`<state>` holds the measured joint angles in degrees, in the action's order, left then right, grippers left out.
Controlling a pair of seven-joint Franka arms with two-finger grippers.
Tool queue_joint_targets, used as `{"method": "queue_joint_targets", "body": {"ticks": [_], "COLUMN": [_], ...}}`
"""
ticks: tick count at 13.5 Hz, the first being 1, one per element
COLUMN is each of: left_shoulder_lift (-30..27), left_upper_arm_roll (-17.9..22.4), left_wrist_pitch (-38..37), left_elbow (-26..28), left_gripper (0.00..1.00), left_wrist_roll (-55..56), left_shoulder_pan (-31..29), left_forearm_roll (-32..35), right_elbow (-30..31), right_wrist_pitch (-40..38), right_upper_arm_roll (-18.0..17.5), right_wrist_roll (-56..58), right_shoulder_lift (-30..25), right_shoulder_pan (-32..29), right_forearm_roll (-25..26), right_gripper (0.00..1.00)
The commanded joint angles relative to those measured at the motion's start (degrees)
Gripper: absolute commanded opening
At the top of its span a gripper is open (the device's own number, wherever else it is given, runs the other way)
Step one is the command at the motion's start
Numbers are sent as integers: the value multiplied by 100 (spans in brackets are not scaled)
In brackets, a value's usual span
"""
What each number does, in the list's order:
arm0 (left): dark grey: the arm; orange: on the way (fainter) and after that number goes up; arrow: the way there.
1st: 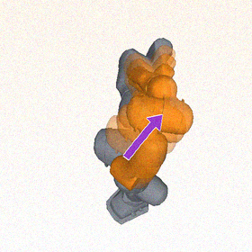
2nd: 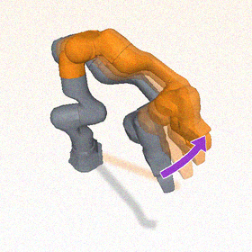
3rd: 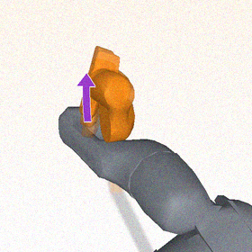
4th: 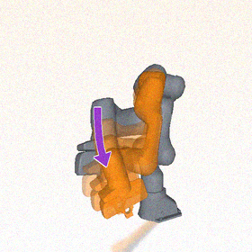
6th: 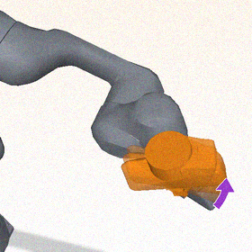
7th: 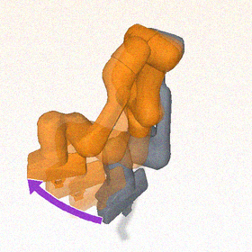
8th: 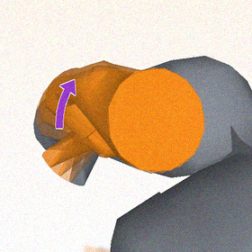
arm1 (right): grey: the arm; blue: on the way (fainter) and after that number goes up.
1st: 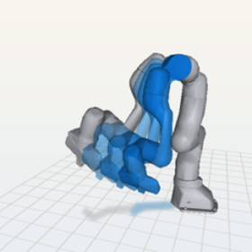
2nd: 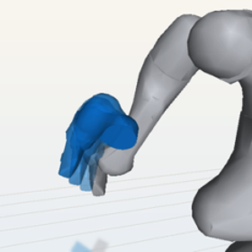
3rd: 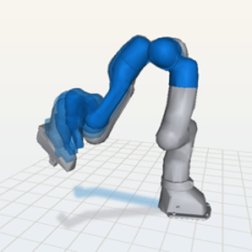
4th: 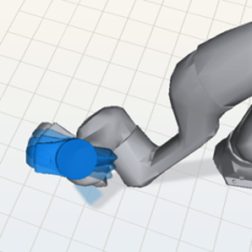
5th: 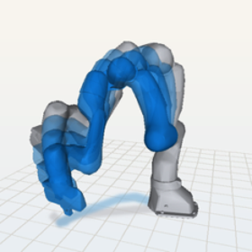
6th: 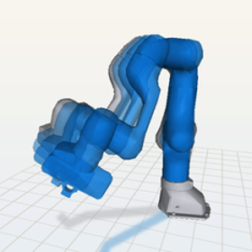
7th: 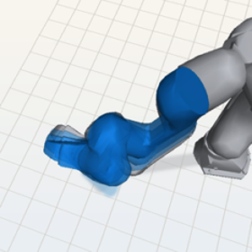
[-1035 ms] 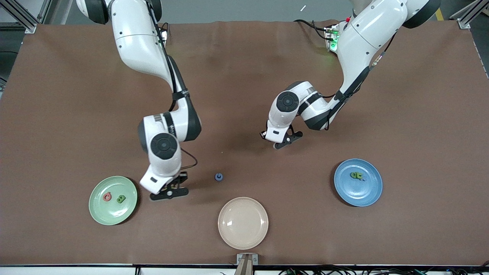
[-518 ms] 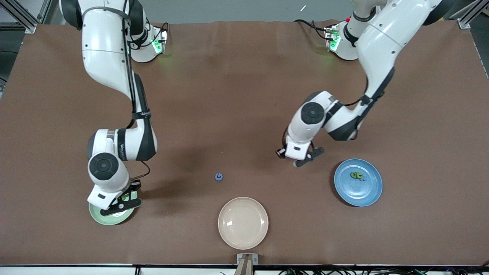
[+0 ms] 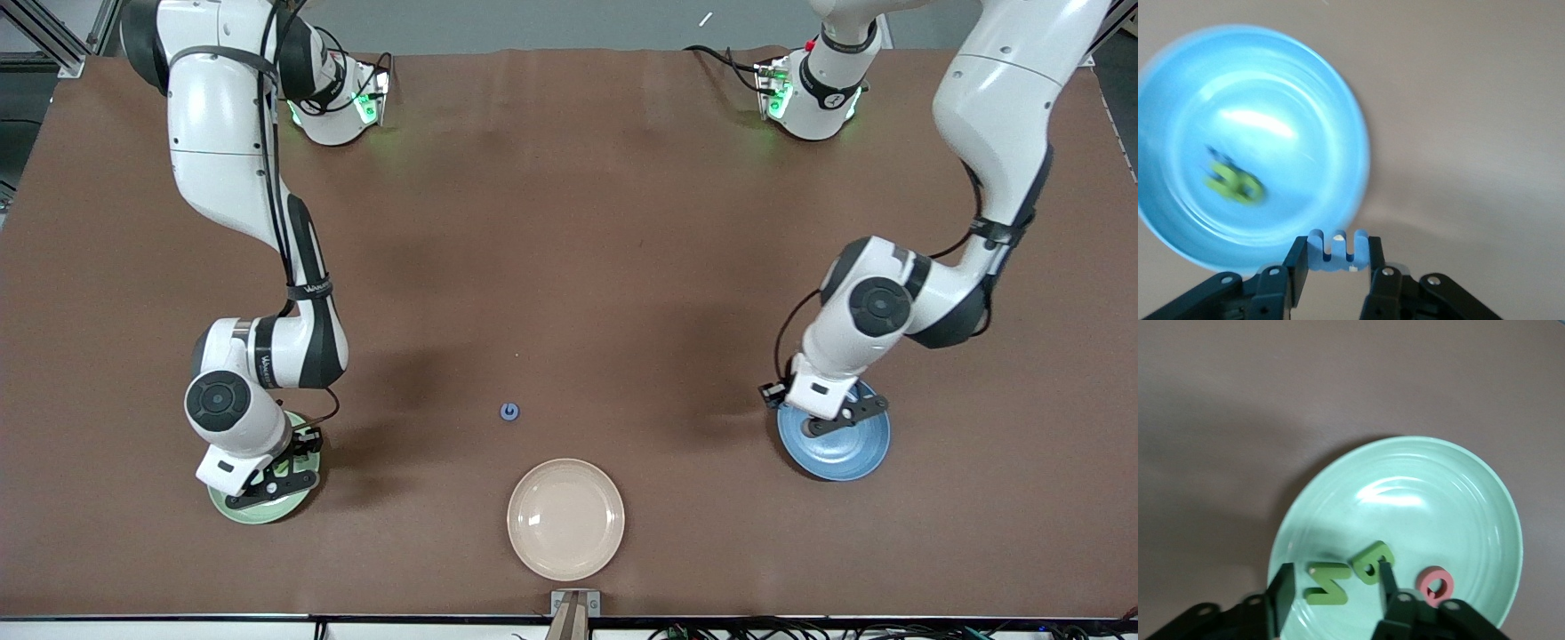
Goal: Sort upper and lower case letters into plates
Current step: 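Place e on blue plate with the left gripper while the right gripper places N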
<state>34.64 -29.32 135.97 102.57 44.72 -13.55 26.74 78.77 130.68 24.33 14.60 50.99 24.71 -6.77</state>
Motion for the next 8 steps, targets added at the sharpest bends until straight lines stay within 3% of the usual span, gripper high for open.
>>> {"method": "queue_joint_targets", "body": {"ticks": [1,3,4,5,8], "left_shoulder_lift": [165,306,298,263,61], "left_upper_arm_roll": [-48,-57,-65,-92,-284], "left_wrist_pitch": [-18,0,-9,-18,-288], "left_elbow": [-17,-166,-176,-167,-158], "left_gripper": [14,41,74,100,100], "left_wrist_roll": [-970,-1368,-1369,-1395,-1519], "left_shoulder_pan": [-506,-745,-737,-781,-781], "left_forearm_roll": [418,420,393,393,376], "right_elbow": [-2,-37,-81,-125,-195], "right_wrist_pitch": [-52,-87,-122,-166,-219], "right_upper_arm_roll": [-87,-96,-96,-104,-428], "right_wrist_roll": [-228,-868,-1289,-1780,-2968], "right_shoulder_lift": [-125,-186,-186,-186,-186], "right_shoulder_pan": [173,471,673,814,1088], "right_forearm_roll": [-123,-141,-149,-158,-446], "right_gripper": [82,82,82,82,82]}}
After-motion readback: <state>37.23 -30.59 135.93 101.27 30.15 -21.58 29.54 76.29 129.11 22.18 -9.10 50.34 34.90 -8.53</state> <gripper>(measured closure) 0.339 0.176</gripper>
